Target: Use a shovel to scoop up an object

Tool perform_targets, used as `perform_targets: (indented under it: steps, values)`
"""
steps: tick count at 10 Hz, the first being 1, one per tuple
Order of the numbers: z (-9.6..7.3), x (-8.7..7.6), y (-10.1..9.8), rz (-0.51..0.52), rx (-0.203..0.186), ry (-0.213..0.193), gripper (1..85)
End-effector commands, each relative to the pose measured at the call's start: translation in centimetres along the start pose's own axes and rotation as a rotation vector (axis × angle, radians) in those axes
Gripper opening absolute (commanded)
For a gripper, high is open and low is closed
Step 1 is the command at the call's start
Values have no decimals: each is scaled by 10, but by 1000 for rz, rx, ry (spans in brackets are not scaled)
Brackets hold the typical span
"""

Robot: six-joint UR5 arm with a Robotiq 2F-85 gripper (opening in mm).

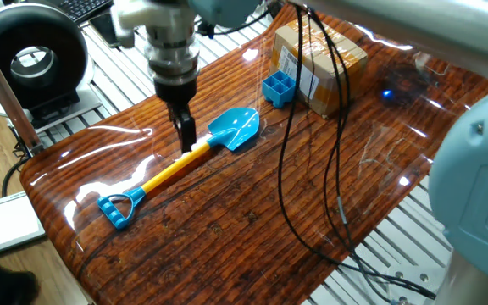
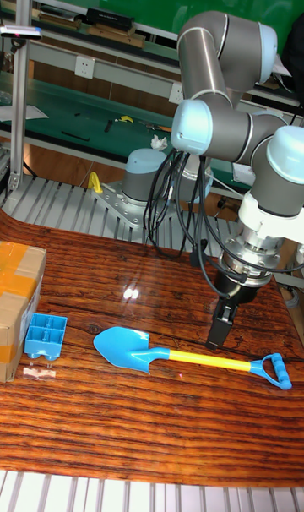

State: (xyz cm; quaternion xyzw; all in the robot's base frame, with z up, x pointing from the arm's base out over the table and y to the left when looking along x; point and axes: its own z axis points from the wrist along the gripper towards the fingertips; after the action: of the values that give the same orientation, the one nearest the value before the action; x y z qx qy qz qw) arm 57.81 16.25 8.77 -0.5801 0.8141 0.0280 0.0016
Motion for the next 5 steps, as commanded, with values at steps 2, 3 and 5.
perform_targets:
  steps: [2, 3, 5]
  values:
    - [-1, 2, 6, -24, -25, 7, 783]
    - [-1, 2, 5, -25, -20, 9, 783]
    - [-1, 4, 3, -27, -14, 17, 783]
